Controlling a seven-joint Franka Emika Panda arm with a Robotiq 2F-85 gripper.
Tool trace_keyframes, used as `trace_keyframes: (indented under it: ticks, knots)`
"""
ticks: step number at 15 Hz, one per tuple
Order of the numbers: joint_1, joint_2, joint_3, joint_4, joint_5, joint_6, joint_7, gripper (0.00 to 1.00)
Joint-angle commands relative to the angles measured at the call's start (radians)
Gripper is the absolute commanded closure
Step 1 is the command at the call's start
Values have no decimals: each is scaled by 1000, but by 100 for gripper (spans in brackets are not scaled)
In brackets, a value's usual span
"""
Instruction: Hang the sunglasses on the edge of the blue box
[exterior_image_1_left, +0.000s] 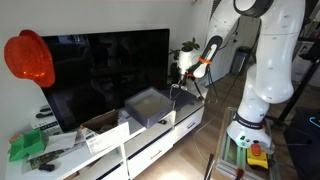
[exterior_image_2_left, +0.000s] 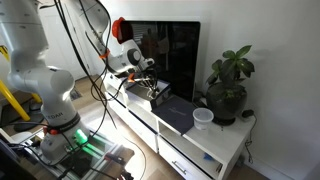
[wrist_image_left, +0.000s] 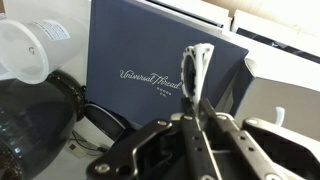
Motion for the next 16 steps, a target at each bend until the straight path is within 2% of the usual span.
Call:
trace_keyframes:
  ticks: [1, 2, 3, 6, 11, 16]
  knots:
    - [0, 0, 0, 0, 0, 0, 0, 89]
    - [0, 0, 0, 0, 0, 0, 0, 89]
    - [0, 0, 0, 0, 0, 0, 0, 97]
    - [71, -22, -28, -7, -96, -38, 140, 97]
    - [196, -14, -66, -5, -347, -133, 501, 97]
    - [279, -1, -31, -56, -437, -215, 749, 97]
